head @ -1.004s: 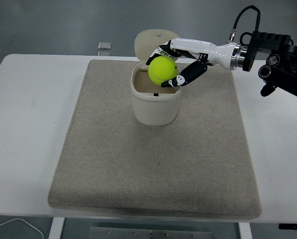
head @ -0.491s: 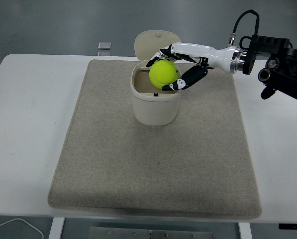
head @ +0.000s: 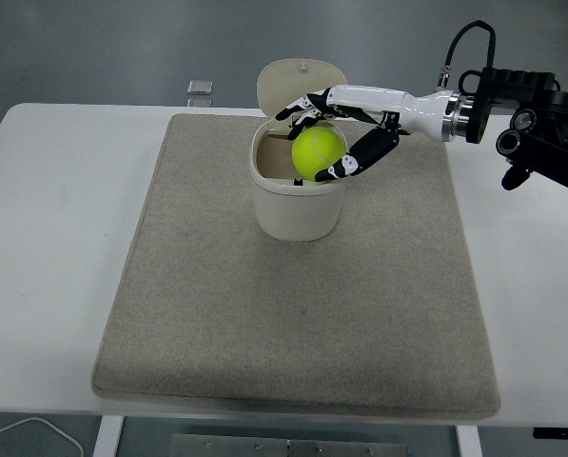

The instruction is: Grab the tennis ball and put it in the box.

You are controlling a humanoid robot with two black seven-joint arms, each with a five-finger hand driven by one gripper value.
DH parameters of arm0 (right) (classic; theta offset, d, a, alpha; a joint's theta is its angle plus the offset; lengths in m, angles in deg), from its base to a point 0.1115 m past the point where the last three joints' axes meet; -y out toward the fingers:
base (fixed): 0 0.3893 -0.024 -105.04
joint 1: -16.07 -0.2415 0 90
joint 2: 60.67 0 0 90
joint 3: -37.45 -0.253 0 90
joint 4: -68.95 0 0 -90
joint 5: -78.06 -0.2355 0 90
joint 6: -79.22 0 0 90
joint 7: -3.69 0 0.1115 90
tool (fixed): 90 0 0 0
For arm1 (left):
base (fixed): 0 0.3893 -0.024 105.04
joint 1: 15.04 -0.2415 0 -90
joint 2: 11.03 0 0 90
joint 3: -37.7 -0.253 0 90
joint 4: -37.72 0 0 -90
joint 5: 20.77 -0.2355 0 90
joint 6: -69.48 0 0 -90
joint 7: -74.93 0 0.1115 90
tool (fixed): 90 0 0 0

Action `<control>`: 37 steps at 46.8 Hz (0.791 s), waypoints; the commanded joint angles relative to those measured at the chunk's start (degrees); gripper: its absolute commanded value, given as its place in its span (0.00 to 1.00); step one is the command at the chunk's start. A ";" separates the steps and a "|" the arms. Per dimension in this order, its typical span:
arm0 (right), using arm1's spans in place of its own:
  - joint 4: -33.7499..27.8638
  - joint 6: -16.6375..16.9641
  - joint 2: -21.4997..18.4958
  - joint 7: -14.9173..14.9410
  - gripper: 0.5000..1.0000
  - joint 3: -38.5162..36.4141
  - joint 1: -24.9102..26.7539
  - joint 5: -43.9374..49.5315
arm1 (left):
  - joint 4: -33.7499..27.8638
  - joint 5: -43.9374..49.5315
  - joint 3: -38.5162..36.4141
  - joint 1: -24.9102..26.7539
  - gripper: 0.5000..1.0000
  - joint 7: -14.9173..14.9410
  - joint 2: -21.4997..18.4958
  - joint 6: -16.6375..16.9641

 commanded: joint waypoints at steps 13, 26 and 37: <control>0.00 0.21 0.44 -0.07 0.81 0.00 -0.36 -0.18 | 0.00 0.00 0.00 0.00 0.99 -0.01 0.00 -0.01; 0.70 15.49 7.64 -4.11 0.82 -0.79 -3.08 -11.15 | -0.08 0.00 0.00 0.00 0.99 -0.01 0.00 -0.01; 1.76 19.04 13.71 -5.08 0.82 -0.97 -2.56 -14.07 | 0.00 0.00 0.00 0.00 0.99 -0.01 0.00 -0.01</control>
